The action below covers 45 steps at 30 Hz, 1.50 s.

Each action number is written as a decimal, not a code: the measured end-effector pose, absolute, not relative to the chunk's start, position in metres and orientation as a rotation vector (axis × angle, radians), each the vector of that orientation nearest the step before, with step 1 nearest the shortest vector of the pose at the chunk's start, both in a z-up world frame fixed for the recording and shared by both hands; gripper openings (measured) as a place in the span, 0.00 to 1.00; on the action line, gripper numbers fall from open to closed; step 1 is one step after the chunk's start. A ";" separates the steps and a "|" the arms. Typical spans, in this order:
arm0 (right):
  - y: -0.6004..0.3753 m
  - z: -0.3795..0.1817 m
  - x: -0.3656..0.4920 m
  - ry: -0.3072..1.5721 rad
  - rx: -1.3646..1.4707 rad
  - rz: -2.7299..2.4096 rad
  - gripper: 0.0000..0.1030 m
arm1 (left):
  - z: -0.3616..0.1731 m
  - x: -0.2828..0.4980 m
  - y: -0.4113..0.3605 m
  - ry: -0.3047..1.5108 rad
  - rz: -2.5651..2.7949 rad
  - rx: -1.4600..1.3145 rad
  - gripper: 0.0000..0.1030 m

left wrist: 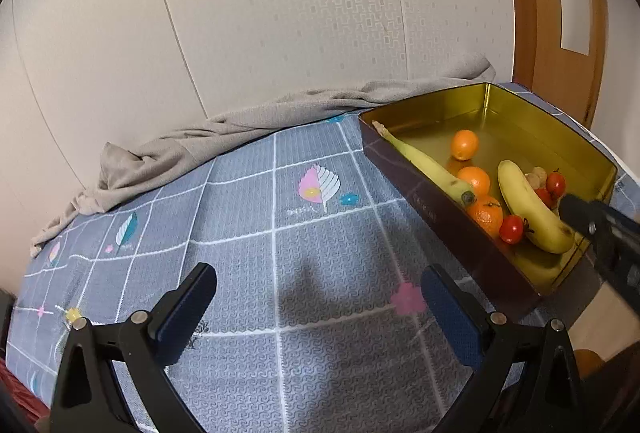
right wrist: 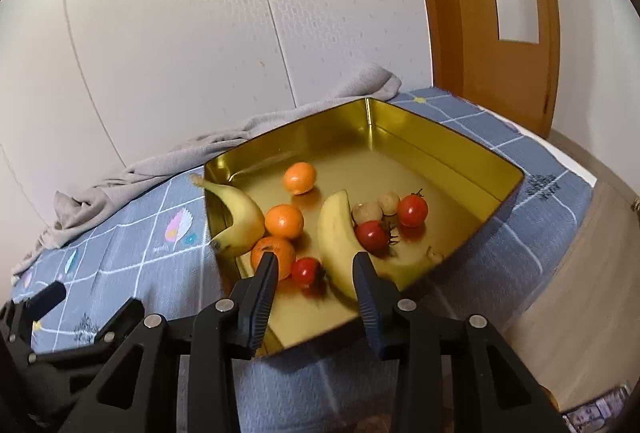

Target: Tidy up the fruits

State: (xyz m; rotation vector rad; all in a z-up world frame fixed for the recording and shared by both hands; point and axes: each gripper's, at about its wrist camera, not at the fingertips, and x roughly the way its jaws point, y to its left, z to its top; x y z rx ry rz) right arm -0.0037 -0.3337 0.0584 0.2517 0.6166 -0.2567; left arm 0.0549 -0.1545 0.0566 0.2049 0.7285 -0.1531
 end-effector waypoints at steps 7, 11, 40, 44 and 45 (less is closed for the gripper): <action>-0.301 0.058 -0.022 0.575 0.121 -0.316 0.38 | 0.049 0.055 -0.142 0.749 -0.161 0.151 1.00; -0.294 0.057 -0.020 0.573 0.088 -0.329 0.38 | 0.046 0.056 -0.141 0.770 -0.172 0.140 1.00; -0.302 0.050 -0.016 0.614 0.154 -0.318 0.38 | 0.050 0.056 -0.132 0.747 -0.181 0.105 1.00; -0.301 0.049 -0.016 0.612 0.155 -0.318 0.38 | 0.050 0.055 -0.132 0.744 -0.185 0.106 1.00; -0.302 0.049 -0.016 0.612 0.156 -0.317 0.38 | 0.050 0.055 -0.132 0.743 -0.184 0.106 1.00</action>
